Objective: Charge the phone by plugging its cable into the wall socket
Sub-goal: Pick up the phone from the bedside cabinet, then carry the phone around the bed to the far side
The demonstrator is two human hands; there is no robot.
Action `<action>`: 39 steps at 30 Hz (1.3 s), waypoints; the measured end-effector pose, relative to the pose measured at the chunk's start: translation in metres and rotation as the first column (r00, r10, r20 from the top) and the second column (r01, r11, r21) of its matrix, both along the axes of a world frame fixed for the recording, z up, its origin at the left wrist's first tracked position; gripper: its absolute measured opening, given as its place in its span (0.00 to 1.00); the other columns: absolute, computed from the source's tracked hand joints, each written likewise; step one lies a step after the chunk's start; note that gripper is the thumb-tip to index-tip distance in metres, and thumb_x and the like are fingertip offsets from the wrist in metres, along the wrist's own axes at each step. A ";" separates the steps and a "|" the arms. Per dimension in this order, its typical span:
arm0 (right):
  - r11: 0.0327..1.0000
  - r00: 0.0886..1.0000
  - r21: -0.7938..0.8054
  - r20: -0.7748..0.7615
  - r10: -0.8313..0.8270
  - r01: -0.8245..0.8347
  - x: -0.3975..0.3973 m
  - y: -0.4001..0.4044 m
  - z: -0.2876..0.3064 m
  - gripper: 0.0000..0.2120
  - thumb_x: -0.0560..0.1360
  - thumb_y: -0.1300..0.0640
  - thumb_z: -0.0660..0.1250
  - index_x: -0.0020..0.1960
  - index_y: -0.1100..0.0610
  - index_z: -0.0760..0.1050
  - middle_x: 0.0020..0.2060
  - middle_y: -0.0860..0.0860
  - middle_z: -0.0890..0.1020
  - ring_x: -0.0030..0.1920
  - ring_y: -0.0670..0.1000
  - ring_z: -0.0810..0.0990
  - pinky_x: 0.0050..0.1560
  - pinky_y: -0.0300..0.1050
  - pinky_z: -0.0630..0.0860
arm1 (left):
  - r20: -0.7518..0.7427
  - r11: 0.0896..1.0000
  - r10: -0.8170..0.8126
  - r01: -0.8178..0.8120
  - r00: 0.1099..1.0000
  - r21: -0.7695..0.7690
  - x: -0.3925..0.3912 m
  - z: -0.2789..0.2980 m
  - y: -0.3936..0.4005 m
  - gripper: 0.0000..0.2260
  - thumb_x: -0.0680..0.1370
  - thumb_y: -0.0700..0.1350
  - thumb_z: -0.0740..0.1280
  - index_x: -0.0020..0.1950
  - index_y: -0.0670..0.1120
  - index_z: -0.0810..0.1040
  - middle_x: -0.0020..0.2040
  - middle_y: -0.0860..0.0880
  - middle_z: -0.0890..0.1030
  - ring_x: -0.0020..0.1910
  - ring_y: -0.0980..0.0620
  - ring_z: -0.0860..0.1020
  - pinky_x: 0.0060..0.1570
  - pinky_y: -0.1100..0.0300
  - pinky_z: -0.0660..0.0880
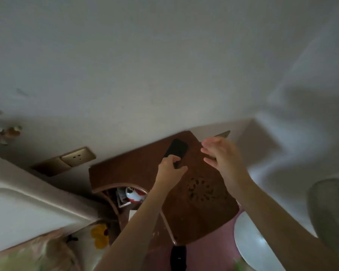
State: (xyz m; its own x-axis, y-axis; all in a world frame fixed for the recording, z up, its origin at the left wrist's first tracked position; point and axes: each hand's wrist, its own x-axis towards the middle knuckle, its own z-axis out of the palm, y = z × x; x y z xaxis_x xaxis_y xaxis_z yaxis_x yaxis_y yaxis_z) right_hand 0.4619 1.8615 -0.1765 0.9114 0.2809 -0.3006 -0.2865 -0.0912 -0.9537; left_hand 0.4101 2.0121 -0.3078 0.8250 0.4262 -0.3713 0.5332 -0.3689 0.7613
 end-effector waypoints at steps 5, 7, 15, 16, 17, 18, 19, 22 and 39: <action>1.000 0.999 -0.012 0.028 -0.018 0.019 0.010 0.003 -0.006 0.16 0.78 0.61 0.66 0.40 0.42 0.82 0.52 0.49 0.84 0.53 0.49 0.84 0.53 0.49 0.80 | -0.143 0.963 0.130 -0.090 0.981 0.255 0.041 -0.044 0.001 0.36 0.76 0.54 0.68 0.78 0.46 0.55 0.76 0.43 0.58 0.73 0.38 0.59 0.71 0.41 0.59; 0.999 0.999 -0.037 0.004 -0.037 0.037 0.013 0.005 -0.009 0.11 0.79 0.59 0.67 0.45 0.45 0.83 0.52 0.49 0.84 0.53 0.48 0.84 0.56 0.50 0.81 | -0.183 0.952 0.148 -0.090 0.972 0.291 0.051 -0.059 0.004 0.38 0.77 0.56 0.67 0.79 0.44 0.52 0.78 0.42 0.56 0.75 0.38 0.57 0.72 0.41 0.56; 0.993 0.991 -0.064 -0.084 -0.106 0.100 0.017 -0.005 -0.018 0.10 0.80 0.61 0.63 0.50 0.53 0.83 0.50 0.49 0.86 0.52 0.49 0.85 0.59 0.52 0.80 | -0.272 0.878 0.084 0.058 0.959 0.475 0.084 -0.078 0.016 0.37 0.71 0.56 0.74 0.72 0.40 0.63 0.70 0.40 0.66 0.68 0.39 0.65 0.67 0.45 0.64; 0.992 0.989 -0.070 -0.089 -0.115 0.109 0.017 -0.005 -0.019 0.11 0.80 0.61 0.63 0.49 0.52 0.83 0.49 0.49 0.86 0.51 0.49 0.85 0.59 0.52 0.81 | -0.286 0.885 0.090 0.055 0.954 0.463 0.088 -0.077 0.017 0.38 0.70 0.55 0.76 0.71 0.39 0.64 0.69 0.40 0.67 0.68 0.39 0.66 0.66 0.46 0.65; 0.991 0.989 -0.077 -0.092 -0.117 0.110 0.017 -0.005 -0.019 0.11 0.80 0.61 0.63 0.48 0.51 0.83 0.48 0.48 0.86 0.51 0.48 0.86 0.58 0.52 0.81 | -0.298 0.891 0.095 0.052 0.950 0.450 0.092 -0.075 0.018 0.40 0.68 0.55 0.78 0.71 0.39 0.64 0.68 0.40 0.68 0.68 0.39 0.66 0.65 0.46 0.67; 0.991 0.989 -0.083 -0.096 -0.115 0.108 0.017 -0.005 -0.020 0.12 0.80 0.61 0.63 0.47 0.50 0.83 0.47 0.48 0.86 0.50 0.48 0.86 0.58 0.51 0.81 | -0.305 0.896 0.091 0.056 0.948 0.441 0.095 -0.073 0.018 0.41 0.67 0.54 0.79 0.71 0.38 0.63 0.68 0.40 0.69 0.68 0.39 0.67 0.65 0.46 0.68; 0.991 0.989 -0.089 -0.099 -0.113 0.104 0.016 -0.005 -0.019 0.12 0.79 0.61 0.63 0.46 0.50 0.83 0.47 0.47 0.87 0.50 0.48 0.86 0.57 0.51 0.81 | -0.304 0.899 0.075 0.068 0.950 0.432 0.096 -0.072 0.018 0.42 0.66 0.53 0.79 0.70 0.38 0.62 0.67 0.40 0.70 0.67 0.39 0.69 0.64 0.46 0.69; 0.990 0.988 -0.093 -0.105 -0.113 0.104 0.016 -0.005 -0.017 0.12 0.79 0.61 0.63 0.47 0.50 0.83 0.46 0.47 0.87 0.50 0.49 0.86 0.57 0.50 0.81 | -0.270 0.901 0.000 0.117 0.963 0.417 0.094 -0.069 0.013 0.40 0.65 0.54 0.78 0.68 0.40 0.62 0.63 0.41 0.74 0.63 0.39 0.73 0.60 0.46 0.71; 0.986 0.993 -0.130 0.063 -0.099 0.107 -0.009 -0.006 0.024 0.10 0.82 0.51 0.60 0.62 0.48 0.74 0.54 0.52 0.82 0.57 0.53 0.81 0.61 0.54 0.78 | 0.329 0.994 0.100 -0.083 0.939 -0.067 0.050 0.122 -0.033 0.32 0.57 0.70 0.72 0.49 0.53 0.67 0.44 0.55 0.76 0.37 0.58 0.79 0.31 0.59 0.80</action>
